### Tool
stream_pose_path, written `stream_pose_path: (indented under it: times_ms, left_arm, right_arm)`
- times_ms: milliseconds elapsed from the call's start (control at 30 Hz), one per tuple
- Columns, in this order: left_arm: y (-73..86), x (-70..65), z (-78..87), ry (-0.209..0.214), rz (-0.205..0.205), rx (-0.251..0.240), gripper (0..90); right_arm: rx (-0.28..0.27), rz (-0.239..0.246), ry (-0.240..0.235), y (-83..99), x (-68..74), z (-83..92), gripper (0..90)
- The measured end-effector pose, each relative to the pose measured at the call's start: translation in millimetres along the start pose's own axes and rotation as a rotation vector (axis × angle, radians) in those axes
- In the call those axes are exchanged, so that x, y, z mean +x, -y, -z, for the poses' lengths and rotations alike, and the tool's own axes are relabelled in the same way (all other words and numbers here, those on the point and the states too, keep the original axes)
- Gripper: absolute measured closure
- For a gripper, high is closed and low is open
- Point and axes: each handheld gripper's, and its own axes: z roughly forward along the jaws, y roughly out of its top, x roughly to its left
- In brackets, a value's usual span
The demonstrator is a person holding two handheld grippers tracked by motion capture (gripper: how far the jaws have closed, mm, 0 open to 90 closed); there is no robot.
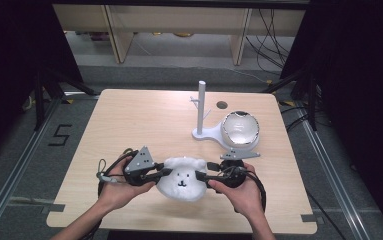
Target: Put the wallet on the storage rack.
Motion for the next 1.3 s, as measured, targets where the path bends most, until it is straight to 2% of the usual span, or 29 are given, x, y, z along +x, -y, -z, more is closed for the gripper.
stream_pose_path:
  times_ms: [33, 67, 133, 167, 200, 233, 267, 333, 367, 400, 433, 467, 567, 667, 700, 733, 767, 800, 833, 900, 933, 967, 1000, 1033, 1067, 1167, 1267, 1300]
  left_arm:
    - [-1.4, -1.0, -0.7, -0.003, -0.009, -0.007, 78.9]
    - [-1.9, -1.4, -1.2, -0.003, -0.007, -0.011, 78.7]
    - [-2.7, -1.2, -1.9, -0.007, -0.009, -0.02, 78.3]
    - [-2.8, -1.0, -2.5, -0.004, -0.012, -0.02, 78.0]
    - [-2.8, -1.1, -3.0, -0.002, -0.011, -0.023, 77.6]
    - [-2.4, -1.3, -4.7, 0.003, -0.011, -0.032, 77.1]
    - [-2.5, -1.8, -5.1, 0.001, -0.013, -0.028, 76.2]
    - [-2.5, -2.1, -6.0, 0.002, -0.009, -0.035, 73.9]
    - [-2.5, -1.9, -6.7, 0.005, -0.012, -0.038, 73.9]
    - [-2.7, -1.1, -7.2, 0.005, -0.008, -0.047, 70.3]
    - [-2.8, -0.3, -7.2, 0.004, -0.001, -0.05, 69.0]
    - [-2.8, 0.5, -7.3, 0.004, 0.004, -0.052, 66.8]
    - [-2.7, 3.8, -5.1, -0.016, 0.018, -0.065, 57.6]
    - [-1.7, 7.5, 0.8, -0.034, 0.032, -0.075, 49.3]
    - [-0.9, 9.2, 3.5, -0.042, 0.031, -0.077, 47.8]
    - [-0.1, 10.5, 6.2, -0.052, 0.034, -0.074, 46.5]
    - [1.9, 13.2, 10.5, -0.063, 0.04, -0.076, 45.8]
    - [3.4, 14.6, 13.0, -0.07, 0.044, -0.076, 44.9]
    - [7.2, 18.2, 18.1, -0.085, 0.048, -0.069, 44.1]
    - [12.3, 21.7, 23.8, -0.101, 0.067, -0.069, 43.3]
    - [15.4, 23.9, 27.5, -0.109, 0.073, -0.064, 42.9]
    - [18.7, 25.9, 30.4, -0.116, 0.082, -0.067, 42.3]
    - [20.8, 27.4, 33.5, -0.125, 0.087, -0.057, 41.7]
    - [24.2, 29.8, 36.7, -0.126, 0.098, -0.057, 41.0]
    - [27.3, 31.9, 40.7, -0.136, 0.112, -0.056, 40.1]
    - [36.6, 38.1, 52.4, -0.171, 0.148, -0.061, 38.6]
    - [46.0, 43.6, 61.7, -0.211, 0.182, -0.056, 37.7]
    - [49.1, 45.6, 63.6, -0.213, 0.189, -0.062, 37.5]
  right_arm:
    - [-0.006, 0.004, -0.004, 0.1, -0.1, 0.6, 50.0]
    - [-0.008, -0.013, -0.023, 0.6, -0.8, 1.6, 58.7]
    - [-0.02, -0.029, -0.032, 1.7, -2.3, 3.5, 68.0]
    - [-0.023, -0.053, -0.035, 2.5, -0.9, 5.4, 71.3]
    - [-0.033, -0.023, -0.036, 2.8, -3.9, 6.5, 73.3]
    - [-0.03, -0.031, -0.033, 3.1, -2.9, 7.5, 74.5]
    - [-0.035, -0.001, -0.03, 3.2, -3.4, 8.6, 75.5]
    - [-0.042, 0.013, -0.022, 3.4, -3.1, 9.0, 76.1]
    - [-0.04, -0.009, -0.016, 3.9, -0.3, 10.6, 76.6]
    - [-0.057, 0.032, -0.001, 3.8, -2.1, 12.9, 77.3]
    - [-0.06, 0.029, 0.0, 4.0, -1.0, 14.0, 77.4]
    - [-0.076, 0.072, 0.013, 3.8, -2.9, 14.6, 77.6]
    - [-0.075, 0.106, 0.045, 2.6, -1.7, 18.1, 78.3]
    - [-0.095, 0.12, 0.089, 1.7, -3.7, 23.4, 78.7]
    - [-0.1, 0.095, 0.093, 1.6, -4.0, 25.0, 78.7]
    - [-0.097, 0.11, 0.112, 0.3, -7.0, 28.7, 78.8]
    - [-0.105, 0.087, 0.107, 0.3, -6.7, 29.4, 78.8]
    - [-0.106, 0.088, 0.118, -1.4, -9.3, 33.0, 78.8]
    - [-0.115, 0.125, 0.134, -3.3, -13.4, 35.3, 78.8]
    - [-0.112, 0.107, 0.151, -7.6, -17.9, 43.5, 78.8]
    - [-0.121, 0.131, 0.168, -10.7, -22.5, 47.3, 78.8]
    - [-0.118, 0.103, 0.185, -12.8, -23.1, 51.5, 78.8]
    - [-0.151, 0.131, 0.202, -15.9, -28.3, 53.8, 78.8]
    - [-0.146, 0.142, 0.219, -18.6, -31.8, 57.5, 78.8]
    - [-0.148, 0.122, 0.225, -21.4, -34.4, 61.1, 78.8]
    - [-0.158, 0.153, 0.277, -31.4, -46.4, 72.7, 78.8]
    - [-0.157, 0.129, 0.302, -40.5, -55.3, 82.1, 78.8]
    - [-0.177, 0.13, 0.317, -43.2, -59.3, 82.6, 78.8]
